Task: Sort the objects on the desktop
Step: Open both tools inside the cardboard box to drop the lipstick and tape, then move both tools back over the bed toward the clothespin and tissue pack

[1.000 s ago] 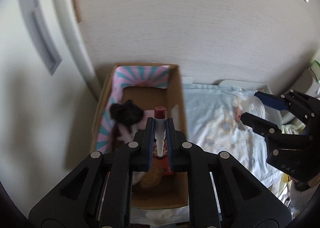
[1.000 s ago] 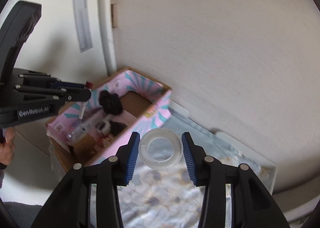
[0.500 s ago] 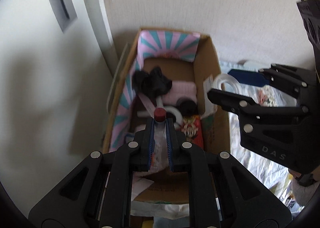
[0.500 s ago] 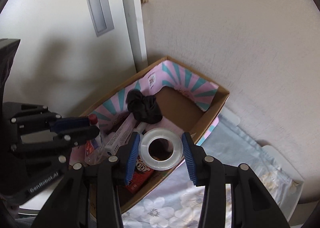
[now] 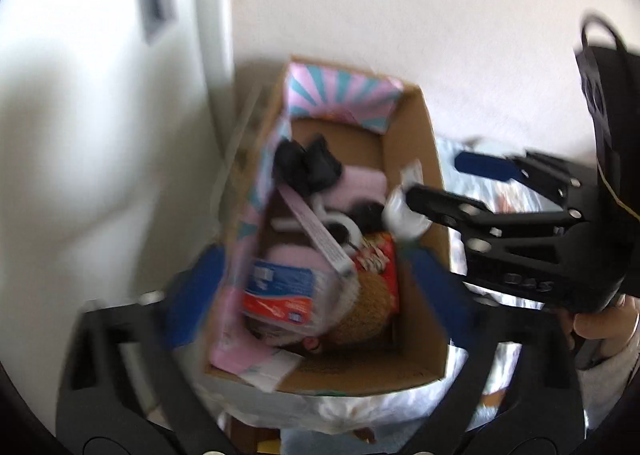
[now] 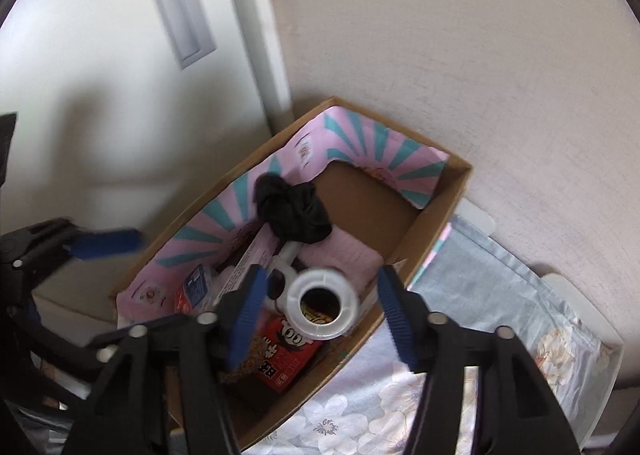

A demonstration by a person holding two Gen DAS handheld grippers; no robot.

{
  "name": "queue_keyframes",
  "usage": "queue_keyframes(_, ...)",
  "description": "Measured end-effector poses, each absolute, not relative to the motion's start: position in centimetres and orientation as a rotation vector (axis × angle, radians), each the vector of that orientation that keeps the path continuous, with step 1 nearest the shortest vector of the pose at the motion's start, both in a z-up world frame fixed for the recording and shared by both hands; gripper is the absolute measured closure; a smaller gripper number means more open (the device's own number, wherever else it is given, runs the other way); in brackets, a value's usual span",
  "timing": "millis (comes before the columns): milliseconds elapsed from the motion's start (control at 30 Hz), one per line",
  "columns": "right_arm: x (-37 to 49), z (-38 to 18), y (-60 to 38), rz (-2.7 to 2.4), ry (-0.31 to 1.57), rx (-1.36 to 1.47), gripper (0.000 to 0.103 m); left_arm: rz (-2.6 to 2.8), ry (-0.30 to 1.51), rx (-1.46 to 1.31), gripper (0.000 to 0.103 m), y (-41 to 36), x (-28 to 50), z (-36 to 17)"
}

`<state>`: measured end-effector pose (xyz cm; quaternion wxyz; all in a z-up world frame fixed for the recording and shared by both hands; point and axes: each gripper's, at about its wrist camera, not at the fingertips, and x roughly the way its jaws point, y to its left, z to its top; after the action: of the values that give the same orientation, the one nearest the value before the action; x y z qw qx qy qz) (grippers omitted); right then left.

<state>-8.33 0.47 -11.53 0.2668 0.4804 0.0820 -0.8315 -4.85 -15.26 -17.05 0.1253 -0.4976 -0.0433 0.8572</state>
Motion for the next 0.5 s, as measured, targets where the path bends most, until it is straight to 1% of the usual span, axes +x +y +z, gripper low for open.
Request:
queue_keyframes(33,-8.4,-11.2,1.0,-2.238,0.165,1.287,0.028,2.493,-0.162,-1.437,0.001,-15.8,-4.9,-16.7)
queue_keyframes(67,-8.4,-10.9,1.5,-2.234,0.117,1.277,0.026,2.488,-0.195,-1.439,0.001,-16.3,-5.0,-16.6)
queue_keyframes(133,-8.4,-10.4,2.2,-2.245,0.077,1.263,0.026,2.483,-0.238,-1.460,0.001,-17.0,-5.3,-16.6)
queue_keyframes(300,-8.0,-9.6,2.8,-2.291,0.090,1.262,0.026,2.484,-0.271,-1.483,0.001,-17.5,-5.4,-16.5)
queue_keyframes(400,-7.3,-9.6,3.4,-2.298,0.072,1.267,0.026,2.484,-0.252,-1.468,0.001,-17.2,-5.1,-16.2)
queue_keyframes(500,-6.7,-10.0,3.8,-2.298,0.058,1.282,0.026,2.482,-0.194,-1.459,0.001,-16.3,-4.9,-16.1)
